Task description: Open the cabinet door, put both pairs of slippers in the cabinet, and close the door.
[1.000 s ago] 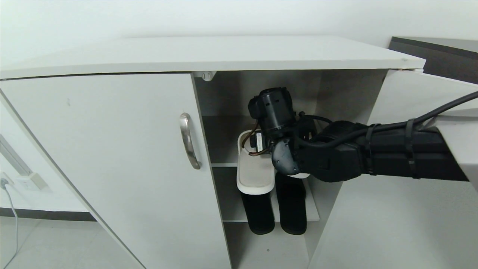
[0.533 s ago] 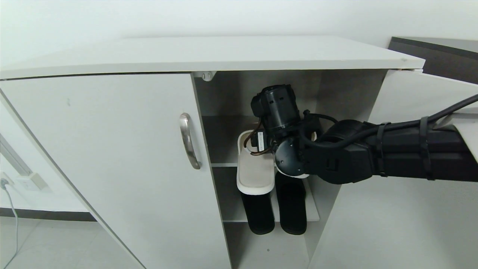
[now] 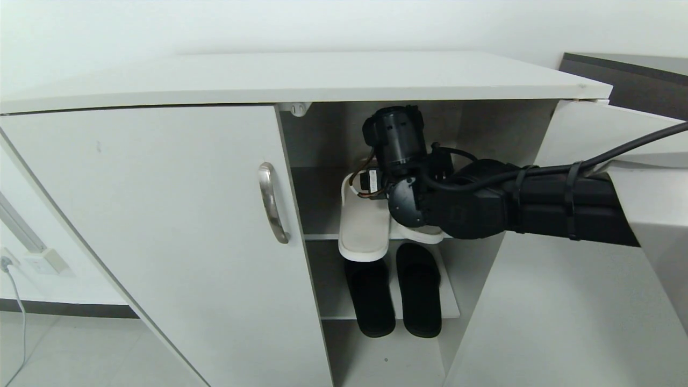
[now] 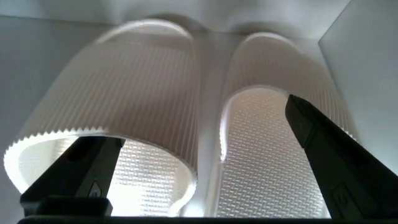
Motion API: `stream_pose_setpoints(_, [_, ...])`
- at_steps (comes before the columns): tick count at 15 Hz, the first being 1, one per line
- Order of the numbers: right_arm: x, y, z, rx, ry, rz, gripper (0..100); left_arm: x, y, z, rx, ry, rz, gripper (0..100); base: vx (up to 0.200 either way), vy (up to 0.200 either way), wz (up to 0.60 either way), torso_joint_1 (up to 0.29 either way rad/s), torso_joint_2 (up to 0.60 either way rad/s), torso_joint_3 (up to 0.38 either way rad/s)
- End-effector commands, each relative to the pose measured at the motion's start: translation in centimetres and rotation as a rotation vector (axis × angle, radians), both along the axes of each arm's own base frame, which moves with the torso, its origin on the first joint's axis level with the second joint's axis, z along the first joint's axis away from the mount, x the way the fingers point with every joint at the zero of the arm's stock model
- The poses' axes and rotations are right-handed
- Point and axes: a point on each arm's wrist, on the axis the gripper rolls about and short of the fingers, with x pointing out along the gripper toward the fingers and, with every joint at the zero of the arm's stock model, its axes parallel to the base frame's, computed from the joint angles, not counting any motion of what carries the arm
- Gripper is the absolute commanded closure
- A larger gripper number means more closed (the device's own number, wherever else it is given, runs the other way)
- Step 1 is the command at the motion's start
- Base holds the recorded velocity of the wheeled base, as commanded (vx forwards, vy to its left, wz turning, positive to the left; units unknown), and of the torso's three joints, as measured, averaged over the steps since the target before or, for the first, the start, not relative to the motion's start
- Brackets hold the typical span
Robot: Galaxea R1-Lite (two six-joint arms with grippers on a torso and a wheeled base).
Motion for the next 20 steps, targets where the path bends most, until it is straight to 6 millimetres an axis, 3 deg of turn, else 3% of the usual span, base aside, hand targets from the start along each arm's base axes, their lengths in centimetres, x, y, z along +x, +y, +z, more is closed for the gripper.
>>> stream_pose_setpoints(1, [0.5, 0.4, -0.9, -0.01, 0.011, -0.001, 0, 0.0, 0.0, 0.0, 0.0, 0.001, 0.0, 100, 0.0, 0.0, 0.0, 0.0, 0.0, 0.0])
stream_pose_setpoints(7, [-0.2, 0.4, -1.9, -0.025, 0.041, 0.004, 0, 0.0, 0.0, 0.0, 0.0, 0.001, 0.0, 100, 0.0, 0.0, 0.0, 0.0, 0.0, 0.0])
stream_pose_setpoints(12, [-3.3, -0.5, 0.1, 0.004, 0.035, 0.038, 0, 0.0, 0.0, 0.0, 0.0, 0.001, 0.0, 100, 0.0, 0.0, 0.0, 0.0, 0.0, 0.0])
stream_pose_setpoints(19, [-11.9, -4.5, 0.8, 0.074, 0.053, 0.242, 0, 0.0, 0.0, 0.0, 0.0, 0.001, 0.0, 100, 0.0, 0.0, 0.0, 0.0, 0.0, 0.0])
stream_pose_setpoints(20, [-12.9, -4.9, 0.6, 0.077, 0.047, 0.271, 100, 0.0, 0.0, 0.0, 0.0, 0.001, 0.0, 100, 0.0, 0.0, 0.0, 0.0, 0.0, 0.0])
